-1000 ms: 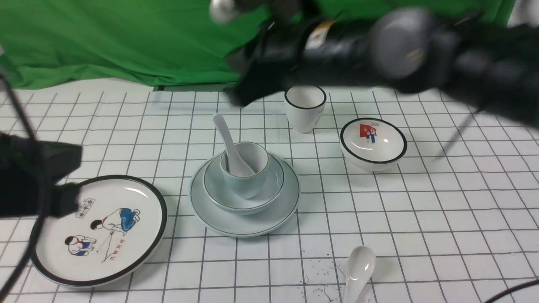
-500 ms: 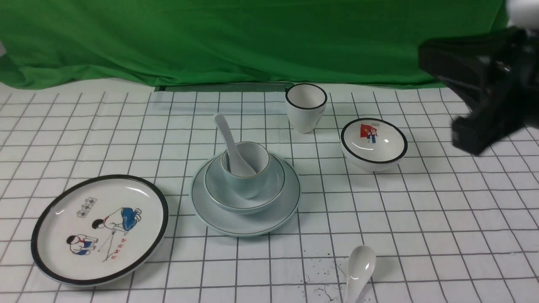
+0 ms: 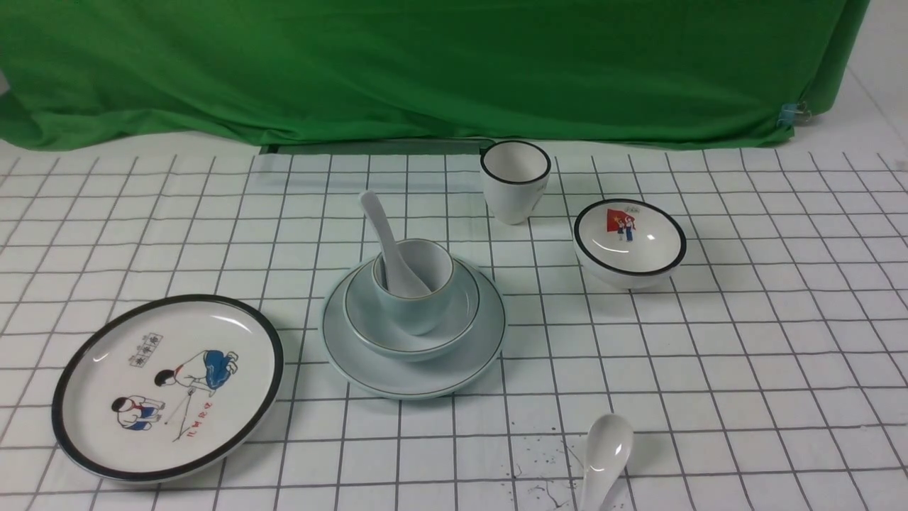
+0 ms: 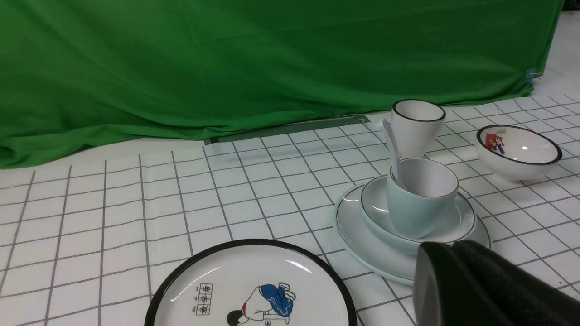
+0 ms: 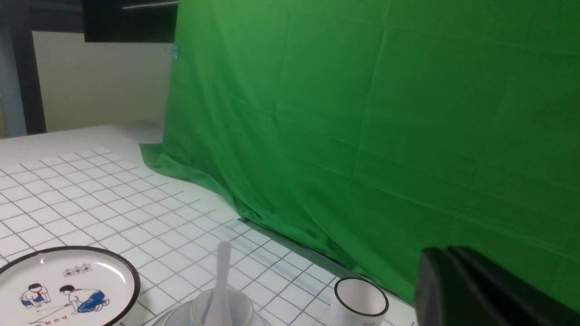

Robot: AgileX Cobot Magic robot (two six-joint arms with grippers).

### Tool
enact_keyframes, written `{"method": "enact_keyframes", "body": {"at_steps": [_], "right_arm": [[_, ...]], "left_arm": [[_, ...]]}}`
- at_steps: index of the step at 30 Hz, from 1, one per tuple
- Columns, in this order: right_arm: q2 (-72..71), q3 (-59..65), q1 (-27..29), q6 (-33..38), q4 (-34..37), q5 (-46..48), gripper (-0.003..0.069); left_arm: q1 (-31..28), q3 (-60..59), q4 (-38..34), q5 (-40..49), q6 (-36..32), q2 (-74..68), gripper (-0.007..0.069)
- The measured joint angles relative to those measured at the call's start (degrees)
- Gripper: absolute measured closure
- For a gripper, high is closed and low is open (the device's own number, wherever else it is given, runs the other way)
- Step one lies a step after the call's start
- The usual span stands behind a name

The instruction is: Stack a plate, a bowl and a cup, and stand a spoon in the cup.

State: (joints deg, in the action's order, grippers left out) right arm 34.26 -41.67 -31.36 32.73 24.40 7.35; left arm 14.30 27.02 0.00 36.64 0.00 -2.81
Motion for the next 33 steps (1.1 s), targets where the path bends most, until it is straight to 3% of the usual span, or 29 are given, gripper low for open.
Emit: {"method": "enact_keyframes", "body": {"at_steps": [17,22,26,29,33], "right_arm": [[-0.09,0.56,0.0,-0.56,0.06,-0.05,0.059],[-3.68,6.54,0.36,-2.71,-3.87,-2.05,0.0644],[-9.79,15.2,4.51,-8.53,-8.11,-5.86,0.0645],[-16.86,25.04,13.41,-17.86,-13.08,-7.35,0.0645],[-22.55,32.75,21.48,-25.25,-17.23,-6.78,0.0645]], "left_arm": [[0.0,0.0,0.0,0.0,0.0,0.0,0.0656],[0.0,0.0,0.0,-0.05,0.0,0.0,0.0656],[0.0,0.0,0.0,-0.05,0.0,0.0,0.0655],[0.0,0.0,0.0,-0.05,0.0,0.0,0.0655],[0.0,0.0,0.0,-0.05,0.0,0.0,0.0655]]}}
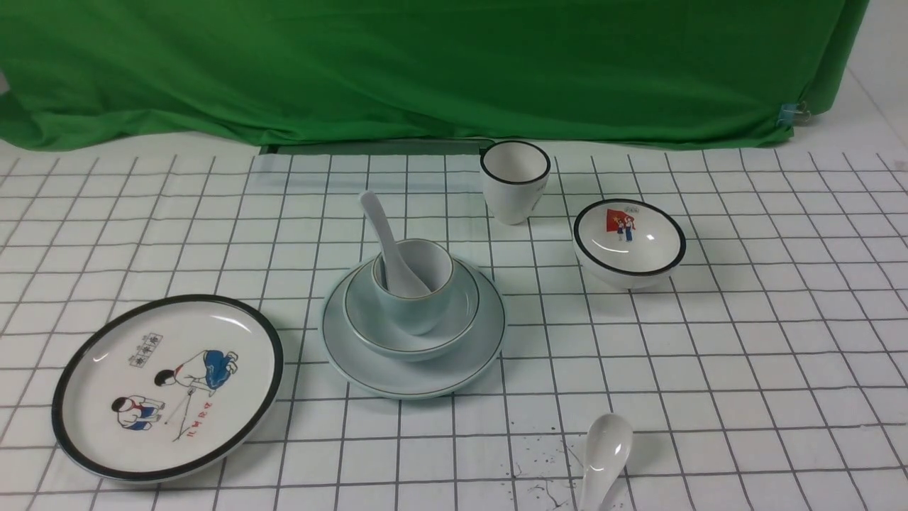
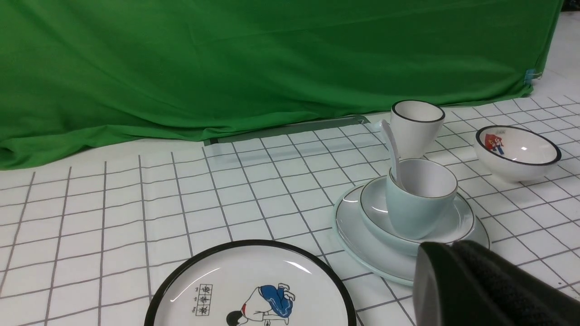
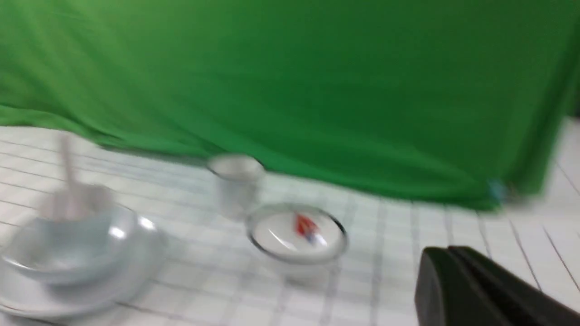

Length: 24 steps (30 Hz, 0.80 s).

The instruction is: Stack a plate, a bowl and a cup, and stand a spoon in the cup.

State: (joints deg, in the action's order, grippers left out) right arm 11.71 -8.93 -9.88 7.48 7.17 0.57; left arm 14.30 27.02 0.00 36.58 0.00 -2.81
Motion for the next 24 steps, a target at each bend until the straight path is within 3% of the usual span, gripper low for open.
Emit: {"method": "enact_keyframes", "body": {"at_steps": [1,8,14,24], "right_arm": [[-2.89,4.61,3.4,-3.82,-3.4,0.16,0.0648],[-11.04,9.36,8.36,-12.57,-10.16,4.52,0.0649],[-11.64,9.42,8.44,-13.02,-10.89,11.11,0.0649],[-11.71,9.42,8.44,-13.43,-10.91,12.0,0.0649]], "left_arm": [[0.0,0.0,0.0,0.0,0.0,0.0,0.0655],[0.0,0.0,0.0,0.0,0.0,0.0,0.0655],[0.0,0.0,0.0,0.0,0.0,0.0,0.0655],[0.0,0.0,0.0,0.0,0.0,0.0,0.0655]]}}
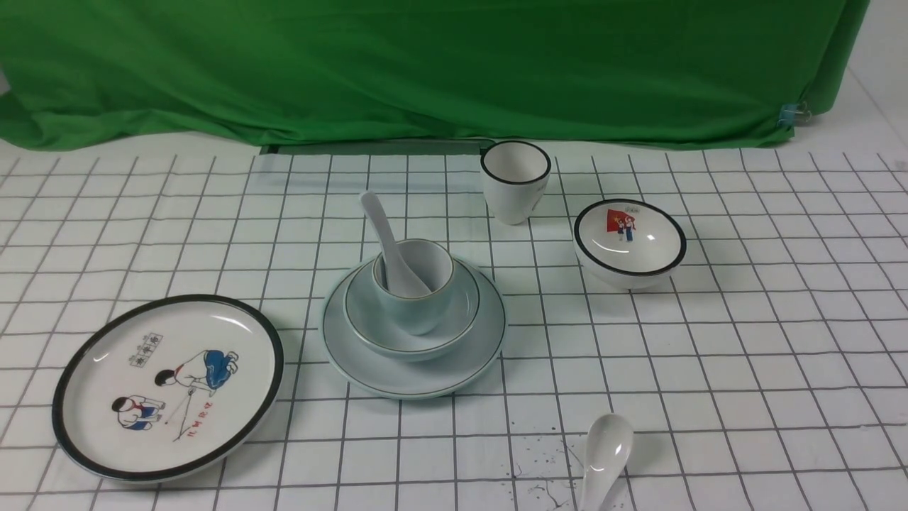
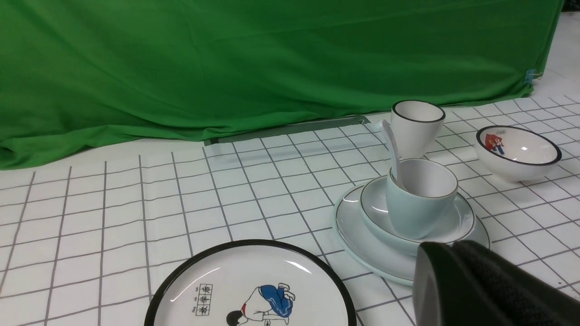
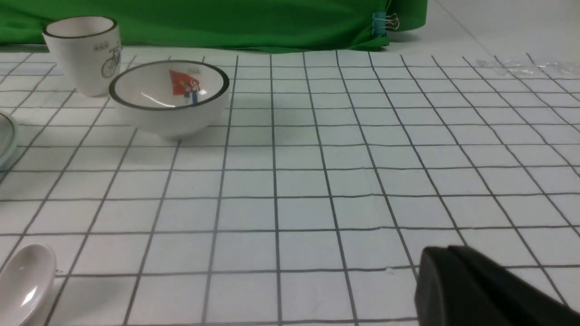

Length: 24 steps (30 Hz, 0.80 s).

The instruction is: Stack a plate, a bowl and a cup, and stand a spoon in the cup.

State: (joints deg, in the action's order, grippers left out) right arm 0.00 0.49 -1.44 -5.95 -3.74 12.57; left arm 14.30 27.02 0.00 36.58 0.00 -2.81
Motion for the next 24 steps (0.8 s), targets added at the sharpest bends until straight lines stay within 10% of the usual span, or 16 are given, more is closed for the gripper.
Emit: {"method": "enact_keyframes", "body": {"at_steps": [24], "right_arm": [[0.0,0.0,0.0,-0.22,0.0,0.04,0.0612]], "left_arm": [[0.0,0.0,0.0,0.0,0.0,0.0,0.0655]]}}
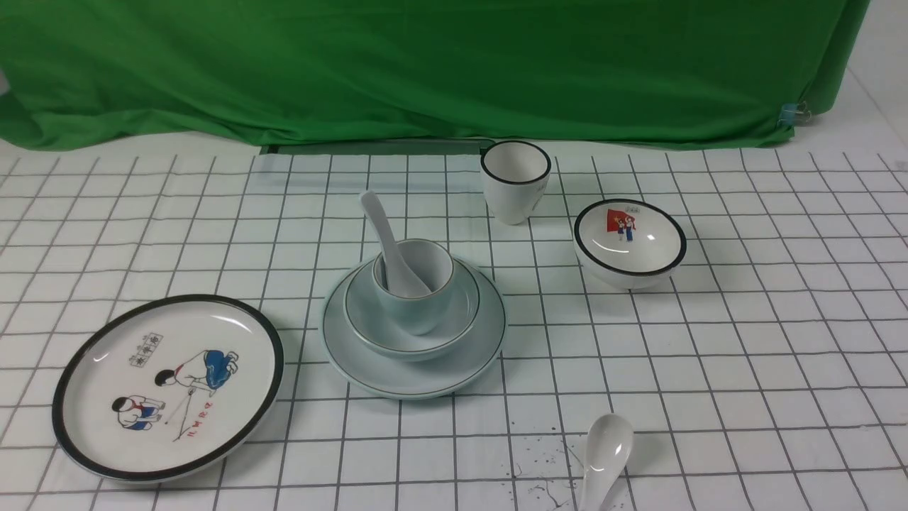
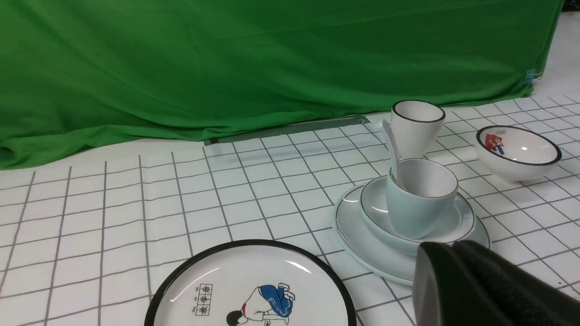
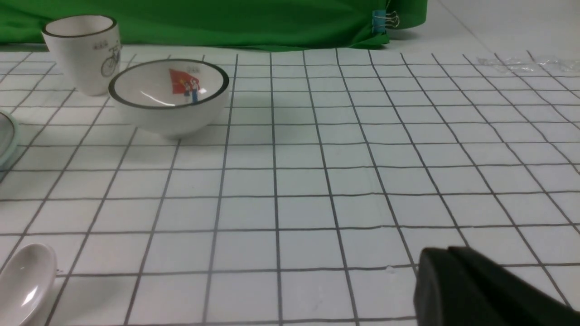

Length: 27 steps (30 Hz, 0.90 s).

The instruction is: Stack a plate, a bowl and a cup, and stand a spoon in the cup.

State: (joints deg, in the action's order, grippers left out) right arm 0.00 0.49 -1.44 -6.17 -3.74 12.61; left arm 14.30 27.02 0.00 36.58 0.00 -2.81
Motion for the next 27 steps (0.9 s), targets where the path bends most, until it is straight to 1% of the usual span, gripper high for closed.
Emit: {"method": "enact_keyframes", "body": {"at_steps": [6,9,10,11,12,15,17,22,25,27], "right_arm": [[0.0,0.0,0.0,0.0,0.0,0.0,0.0597],[-0.02,0.0,0.0,0.0,0.0,0.0,0.0579],[-0.02,0.0,0.0,0.0,0.0,0.0,0.0573],[-0.02,0.0,0.0,0.0,0.0,0.0,0.0572],[-0.02,0.0,0.0,0.0,0.0,0.0,0.0567],[-0.02,0.0,0.0,0.0,0.0,0.0,0.0558],[-0.02,0.0,0.0,0.0,0.0,0.0,0.0556],[-0.02,0.0,0.0,0.0,0.0,0.0,0.0545],[-0.02,0.0,0.0,0.0,0.0,0.0,0.0538],[-0.02,0.0,0.0,0.0,0.0,0.0,0.0536]], "left_arm": [[0.0,-0.85,1.07,-1.44,0.0,0.01,0.0655],[-0.3,-5.59,0.0,-9.69,0.0,0.12,0.0655],[-0.84,-7.54,-0.77,-14.49,0.0,0.12,0.0655],[-1.0,-8.34,-0.78,-15.36,0.0,0.12,0.0655],[-2.44,-11.24,-1.2,-22.1,0.0,0.12,0.0655],[-6.79,-16.69,-1.84,-29.77,0.0,0.32,0.0655],[-10.59,-20.41,-2.97,-32.23,0.0,0.73,0.0655],[-15.96,-26.54,-3.92,-32.45,0.0,2.28,0.0655],[-16.53,-27.27,-3.97,-31.04,0.0,2.7,0.0655],[-16.53,-27.33,-4.09,-28.41,0.0,2.7,0.0655]]}}
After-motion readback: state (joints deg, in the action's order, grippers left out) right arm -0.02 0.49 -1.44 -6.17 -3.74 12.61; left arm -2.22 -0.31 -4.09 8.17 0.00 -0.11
